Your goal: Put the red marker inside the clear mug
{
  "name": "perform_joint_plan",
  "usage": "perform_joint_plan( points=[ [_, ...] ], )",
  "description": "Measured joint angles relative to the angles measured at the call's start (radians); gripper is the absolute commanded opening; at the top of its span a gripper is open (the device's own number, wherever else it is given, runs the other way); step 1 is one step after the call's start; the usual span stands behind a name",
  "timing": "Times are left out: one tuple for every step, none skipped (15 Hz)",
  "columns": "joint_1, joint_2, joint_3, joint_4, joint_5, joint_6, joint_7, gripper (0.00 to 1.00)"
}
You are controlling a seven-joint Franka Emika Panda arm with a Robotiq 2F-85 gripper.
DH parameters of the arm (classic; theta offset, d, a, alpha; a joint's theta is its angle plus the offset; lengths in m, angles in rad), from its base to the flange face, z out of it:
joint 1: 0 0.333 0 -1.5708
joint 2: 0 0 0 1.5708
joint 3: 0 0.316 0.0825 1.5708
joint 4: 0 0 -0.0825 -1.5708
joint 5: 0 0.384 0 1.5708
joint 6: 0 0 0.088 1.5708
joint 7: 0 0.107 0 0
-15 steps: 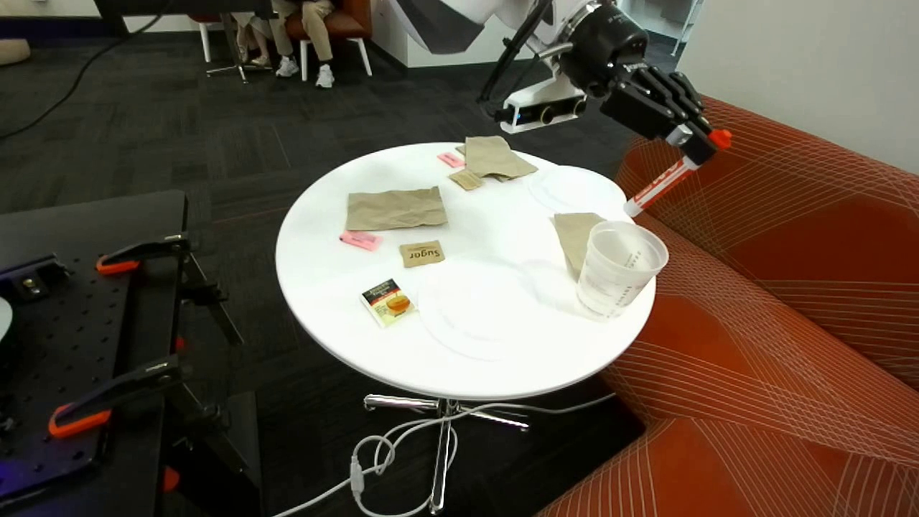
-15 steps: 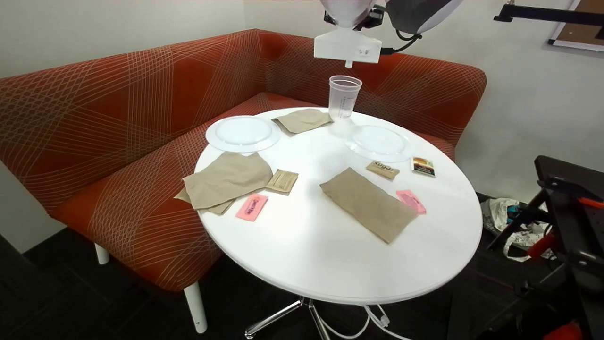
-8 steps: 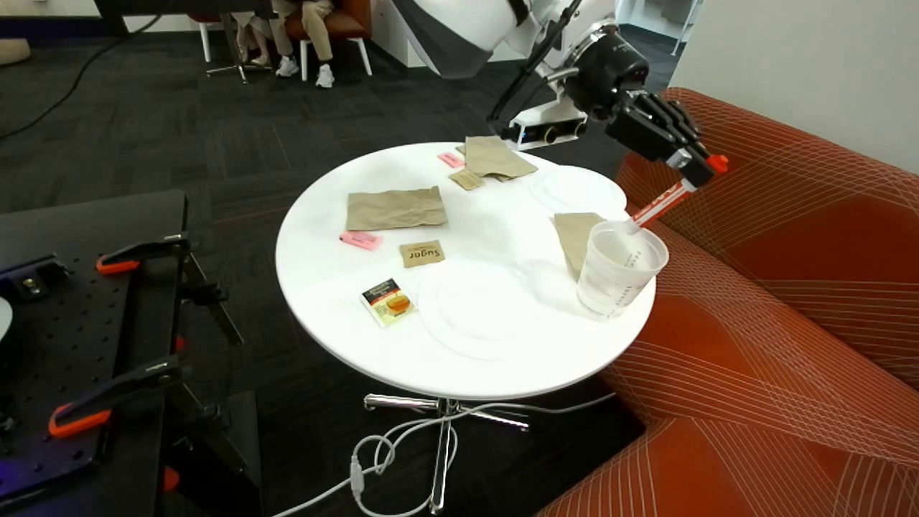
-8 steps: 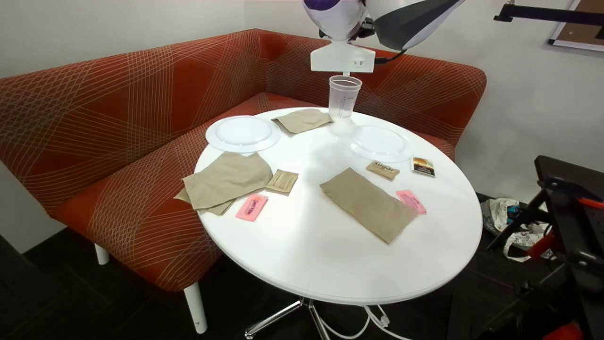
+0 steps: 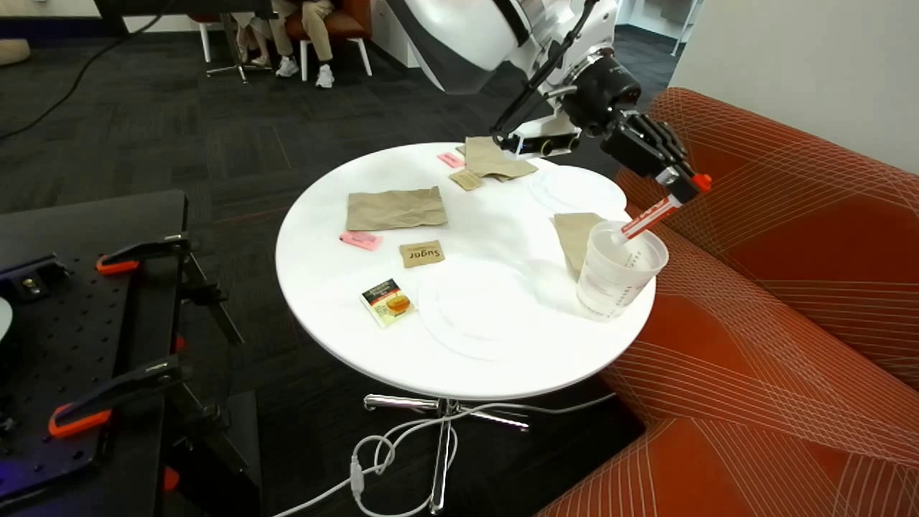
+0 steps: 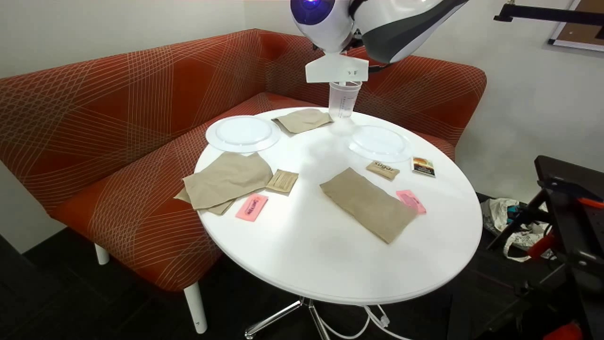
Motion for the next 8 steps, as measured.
perform_joint_plan(
  points=[
    [0.000, 0.008, 0.001, 0.006, 0.006, 0.000, -0.005, 0.05],
    [0.000, 0.016, 0.003, 0.012, 0.013, 0.000, -0.011, 0.05],
    [0.000, 0.023, 0.003, 0.016, 0.022, 0.000, -0.020, 0.05],
    [0.000, 0.029, 0.004, 0.019, 0.032, 0.000, -0.027, 0.31],
    [0.000, 0.034, 0.005, 0.021, 0.040, 0.000, -0.036, 0.45],
    [0.000, 0.037, 0.005, 0.021, 0.047, 0.000, -0.040, 0.51],
    [0.000, 0.038, 0.005, 0.021, 0.052, 0.000, -0.041, 0.59],
    [-0.001, 0.038, 0.005, 0.021, 0.057, 0.000, -0.041, 0.66]
  ],
)
